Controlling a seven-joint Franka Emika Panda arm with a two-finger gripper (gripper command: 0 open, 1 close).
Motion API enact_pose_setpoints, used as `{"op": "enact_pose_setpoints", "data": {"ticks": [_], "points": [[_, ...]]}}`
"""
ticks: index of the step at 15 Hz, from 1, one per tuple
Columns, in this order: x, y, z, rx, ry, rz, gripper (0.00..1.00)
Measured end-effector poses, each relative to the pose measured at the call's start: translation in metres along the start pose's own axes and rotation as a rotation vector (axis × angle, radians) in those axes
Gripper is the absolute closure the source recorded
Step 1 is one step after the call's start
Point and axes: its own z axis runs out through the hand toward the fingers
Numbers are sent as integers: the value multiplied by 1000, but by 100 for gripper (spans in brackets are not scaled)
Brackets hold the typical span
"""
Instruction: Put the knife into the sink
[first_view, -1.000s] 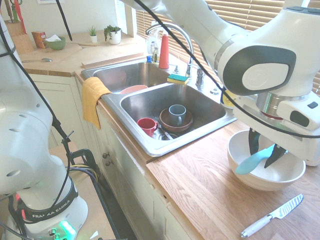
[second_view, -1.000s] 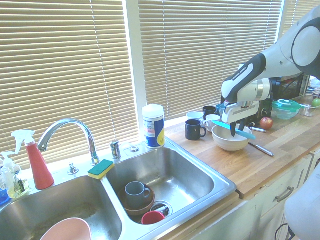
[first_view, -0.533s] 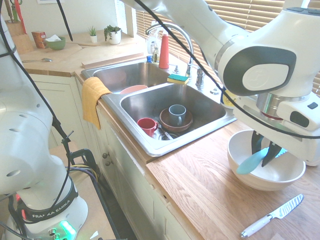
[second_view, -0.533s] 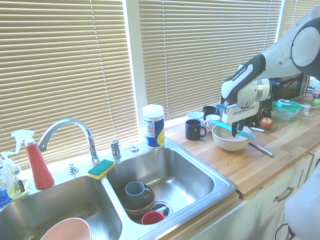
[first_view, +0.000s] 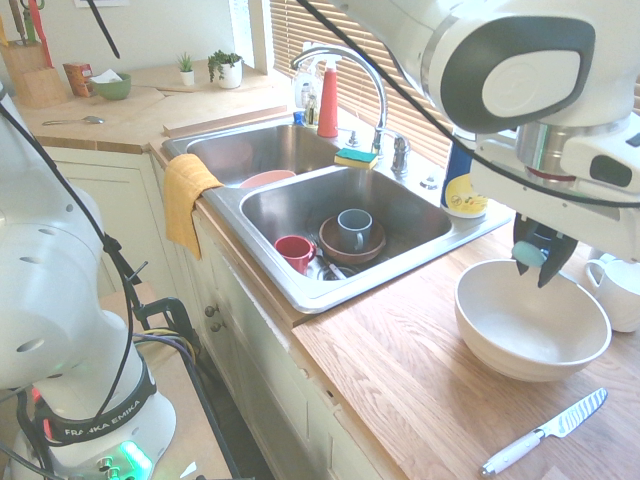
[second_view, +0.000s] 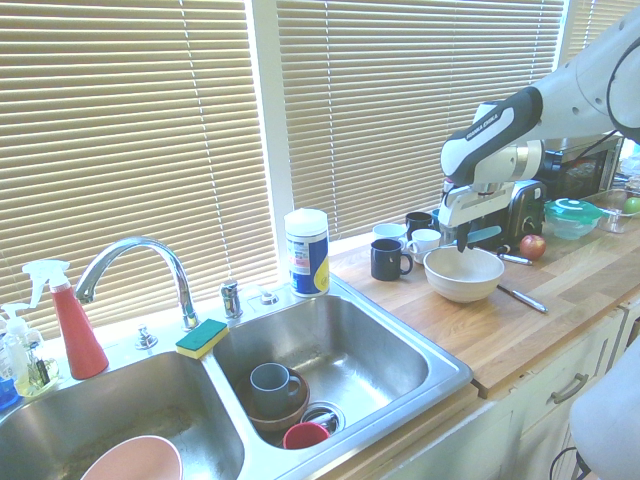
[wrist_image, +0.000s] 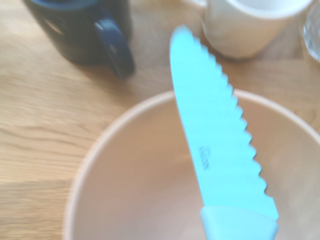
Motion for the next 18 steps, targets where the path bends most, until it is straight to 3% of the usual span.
{"op": "enact_pose_setpoints", "data": {"ticks": [7,10,18], "points": [[-35,-21,-52,36,31,-37,100],[-82,-56,-69,45,26,-72,100],[-204,-192,-17,54,10,4,100]]}}
